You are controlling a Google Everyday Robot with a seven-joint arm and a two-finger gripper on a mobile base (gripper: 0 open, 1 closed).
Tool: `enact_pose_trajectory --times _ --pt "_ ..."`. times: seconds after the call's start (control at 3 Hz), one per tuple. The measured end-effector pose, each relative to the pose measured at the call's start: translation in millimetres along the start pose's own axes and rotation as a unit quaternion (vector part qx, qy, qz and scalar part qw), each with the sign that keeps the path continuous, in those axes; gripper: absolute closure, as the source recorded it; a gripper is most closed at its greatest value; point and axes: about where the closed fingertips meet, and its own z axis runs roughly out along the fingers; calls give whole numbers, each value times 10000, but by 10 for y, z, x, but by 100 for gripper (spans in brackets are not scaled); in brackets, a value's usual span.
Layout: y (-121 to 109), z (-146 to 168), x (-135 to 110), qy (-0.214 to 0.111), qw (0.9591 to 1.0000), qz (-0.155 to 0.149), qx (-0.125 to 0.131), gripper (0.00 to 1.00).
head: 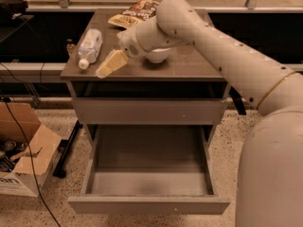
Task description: Place blue plastic bottle into middle drawer
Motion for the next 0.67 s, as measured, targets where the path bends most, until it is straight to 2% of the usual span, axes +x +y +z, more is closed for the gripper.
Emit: enact_pose_trajectory --times 0.33,0.67 --pt "-79 347 -210 -152 9996 -122 -223 0" --pt "-77 348 -215 -154 9996 -119 -225 0"
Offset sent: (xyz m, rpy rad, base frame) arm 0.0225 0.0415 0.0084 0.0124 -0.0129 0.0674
